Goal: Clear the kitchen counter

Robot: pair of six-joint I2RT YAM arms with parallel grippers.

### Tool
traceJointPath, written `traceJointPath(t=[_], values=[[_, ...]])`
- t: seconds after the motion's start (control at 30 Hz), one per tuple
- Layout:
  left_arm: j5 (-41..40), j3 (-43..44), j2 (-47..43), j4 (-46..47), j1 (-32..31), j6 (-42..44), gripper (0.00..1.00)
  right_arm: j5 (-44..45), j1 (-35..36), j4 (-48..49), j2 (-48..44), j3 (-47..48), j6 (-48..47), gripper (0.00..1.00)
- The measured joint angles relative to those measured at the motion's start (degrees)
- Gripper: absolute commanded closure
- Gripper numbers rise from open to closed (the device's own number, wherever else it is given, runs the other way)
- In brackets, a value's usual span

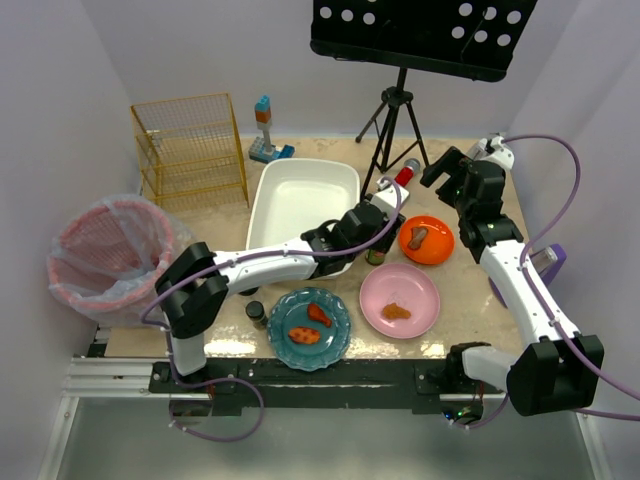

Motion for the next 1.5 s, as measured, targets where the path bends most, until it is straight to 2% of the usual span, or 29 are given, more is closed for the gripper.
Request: traceJointPath(t=[0.07, 0.13, 0.27, 0.37, 0.43, 0.5, 0.53, 1.03, 1.3, 1.5], values=[[-0.02, 0.00, 0.22, 0.22, 0.00, -0.02, 0.45, -0.04, 0.00, 0.00, 0.00, 0.00, -0.02, 0.02], [-0.02, 0.11, 0.61, 0.39, 0.00, -0.02, 0.49, -0.09, 0.00, 0.00, 0.00, 0.00, -0.13, 0.02], [-0.61, 0.68, 1.75, 0.76, 0.04, 0.04, 0.65, -0.09, -0.02, 0.00, 0.00, 0.00, -0.42, 0.02], [-0.87, 0.74, 1.97, 1.25, 0.02, -0.02, 0.81, -0.09, -0.02, 0.00, 0.00, 0.00, -0.61, 0.02], [-0.92, 0.74, 2.01, 1.38, 0.02, -0.02, 0.87, -0.11, 0.00, 0.00, 0.00, 0.00, -0.66, 0.02], [-0.92, 0.74, 2.01, 1.42, 0.02, -0.04, 0.98, -0.09, 0.00, 0.00, 0.00, 0.00, -0.81, 0.02], [-0.92, 0.74, 2.01, 1.44, 0.02, -0.04, 1.00, -0.09, -0.02, 0.00, 0.00, 0.00, -0.87, 0.02], [-0.52, -2.60, -2.43, 0.50, 0.00, 0.96, 1.00, -1.07, -0.02, 0.07, -1.11, -0.46, -1.20, 0.02], [-0.46, -2.60, -10.08, -3.06, 0.00, 1.20, 1.00, -1.42, -0.02, 0.07, -1.09, -0.50, -1.22, 0.02], [-2.43, -2.60, -17.94, -9.07, 0.26, 1.14, 1.00, -1.55, -0.02, 0.11, -1.09, -0.83, -1.20, 0.02]])
